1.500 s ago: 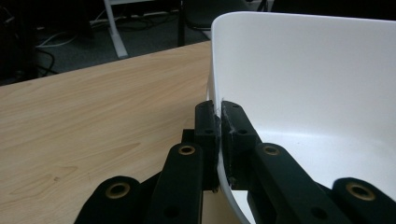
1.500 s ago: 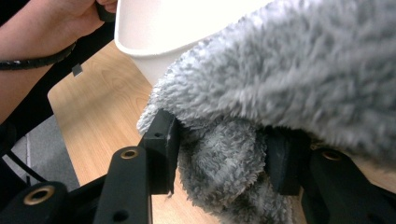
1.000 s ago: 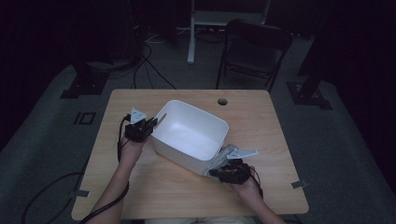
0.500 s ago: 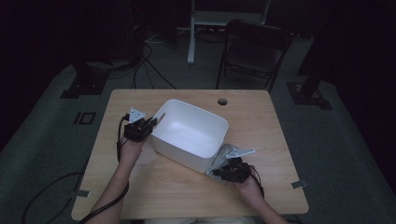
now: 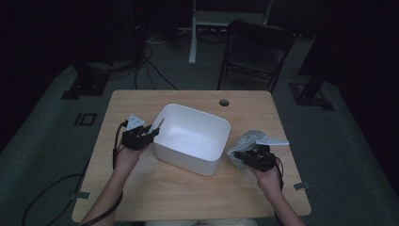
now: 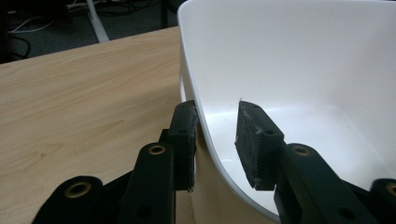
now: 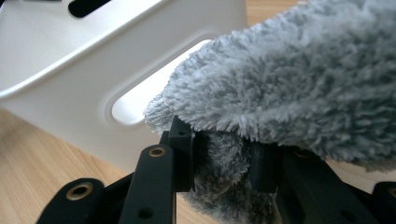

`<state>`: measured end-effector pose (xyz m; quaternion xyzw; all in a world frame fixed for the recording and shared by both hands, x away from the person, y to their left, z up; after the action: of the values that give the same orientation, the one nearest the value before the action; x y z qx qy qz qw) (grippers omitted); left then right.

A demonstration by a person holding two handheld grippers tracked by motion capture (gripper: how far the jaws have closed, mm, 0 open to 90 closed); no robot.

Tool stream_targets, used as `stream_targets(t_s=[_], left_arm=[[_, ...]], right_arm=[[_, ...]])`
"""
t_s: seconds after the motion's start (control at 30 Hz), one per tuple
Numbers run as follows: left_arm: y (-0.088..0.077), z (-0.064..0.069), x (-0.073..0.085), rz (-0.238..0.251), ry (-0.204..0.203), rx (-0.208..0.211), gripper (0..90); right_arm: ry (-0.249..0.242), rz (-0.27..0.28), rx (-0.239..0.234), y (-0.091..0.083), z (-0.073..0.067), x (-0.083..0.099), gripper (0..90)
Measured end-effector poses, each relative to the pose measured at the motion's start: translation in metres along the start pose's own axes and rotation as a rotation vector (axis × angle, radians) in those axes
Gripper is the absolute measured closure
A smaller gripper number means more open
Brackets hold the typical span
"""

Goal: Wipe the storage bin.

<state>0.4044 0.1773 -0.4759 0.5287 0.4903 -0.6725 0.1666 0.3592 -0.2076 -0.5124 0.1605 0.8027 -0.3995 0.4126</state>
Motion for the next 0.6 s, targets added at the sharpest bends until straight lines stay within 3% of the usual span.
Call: stream_targets(t_s=[0.6], left_arm=[[-0.032, 0.029, 0.019, 0.019, -0.026, 0.071, 58.2]], right_arm=[[0.024, 0.031, 0.009, -0.007, 0.010, -0.005, 67.2]])
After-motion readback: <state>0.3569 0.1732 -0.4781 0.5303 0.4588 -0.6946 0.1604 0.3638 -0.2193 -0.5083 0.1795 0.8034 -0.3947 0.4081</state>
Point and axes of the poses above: each handheld gripper's, and its own axes: y roughly forward along the jaws, x roughly out of its underside, z roughly to its right, the point moved 5 cm from there along y, roughly forward along the jaws, and after that the axes turned 4 degrees about y, right-handed, at the moved point
